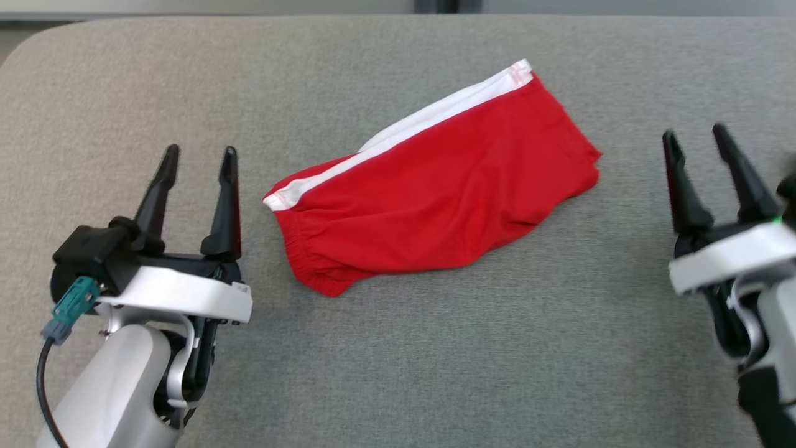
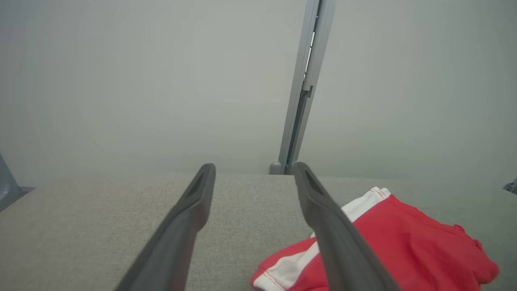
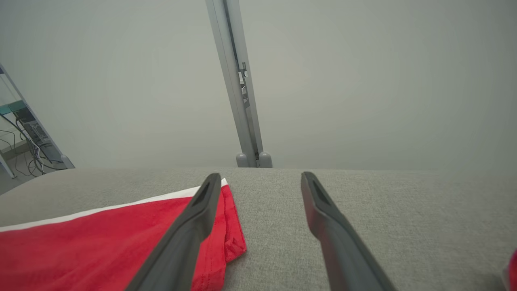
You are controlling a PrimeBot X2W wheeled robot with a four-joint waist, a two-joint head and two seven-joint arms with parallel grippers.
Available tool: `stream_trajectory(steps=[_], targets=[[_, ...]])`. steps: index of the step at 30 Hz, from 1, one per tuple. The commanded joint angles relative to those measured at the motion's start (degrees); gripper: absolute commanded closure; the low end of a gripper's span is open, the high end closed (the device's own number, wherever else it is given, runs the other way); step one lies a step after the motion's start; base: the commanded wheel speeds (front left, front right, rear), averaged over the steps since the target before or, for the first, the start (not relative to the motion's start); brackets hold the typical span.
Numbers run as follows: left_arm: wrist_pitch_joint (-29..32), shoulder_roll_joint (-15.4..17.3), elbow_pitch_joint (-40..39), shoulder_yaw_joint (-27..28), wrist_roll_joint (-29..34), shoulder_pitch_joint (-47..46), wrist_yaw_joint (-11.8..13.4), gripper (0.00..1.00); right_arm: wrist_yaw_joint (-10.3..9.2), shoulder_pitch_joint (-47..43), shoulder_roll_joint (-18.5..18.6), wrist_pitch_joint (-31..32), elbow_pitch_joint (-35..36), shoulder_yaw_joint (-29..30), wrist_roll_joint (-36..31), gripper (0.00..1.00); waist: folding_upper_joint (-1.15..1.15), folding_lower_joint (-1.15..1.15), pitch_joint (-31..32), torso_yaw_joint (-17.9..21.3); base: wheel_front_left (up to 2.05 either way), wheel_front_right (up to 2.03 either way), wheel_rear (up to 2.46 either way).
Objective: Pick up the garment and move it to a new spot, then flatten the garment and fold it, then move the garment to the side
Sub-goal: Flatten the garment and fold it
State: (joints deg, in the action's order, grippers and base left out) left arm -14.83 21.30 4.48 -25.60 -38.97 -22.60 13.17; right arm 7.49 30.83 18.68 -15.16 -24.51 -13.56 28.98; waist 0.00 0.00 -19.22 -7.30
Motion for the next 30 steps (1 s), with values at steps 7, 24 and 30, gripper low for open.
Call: stream_trajectory(steps=[7,24,30], targets=[[-0.27,0.14,-1.78,5.1,6.75,4.66,-1.17,0.0,0.01,-12.17,-5.3,-0.08,6.27,6.35,-6.81,0.0,0.0,0.0,3.86,3.19,0.0,0.0,0.0],[-0.29,-2.89,4.81,11.19,12.4,7.99,-7.8,0.0,0.01,-16.96,-8.15,0.42,9.32,8.99,-9.18,0.0,0.0,0.0,5.54,4.0,0.0,0.0,0.0],[-0.29,-4.51,5.55,12.68,13.65,7.37,-9.07,0.0,0.01,-15.89,-7.41,1.1,9.82,9.2,-9.11,0.0,0.0,0.0,5.26,3.15,0.0,0.0,0.0]])
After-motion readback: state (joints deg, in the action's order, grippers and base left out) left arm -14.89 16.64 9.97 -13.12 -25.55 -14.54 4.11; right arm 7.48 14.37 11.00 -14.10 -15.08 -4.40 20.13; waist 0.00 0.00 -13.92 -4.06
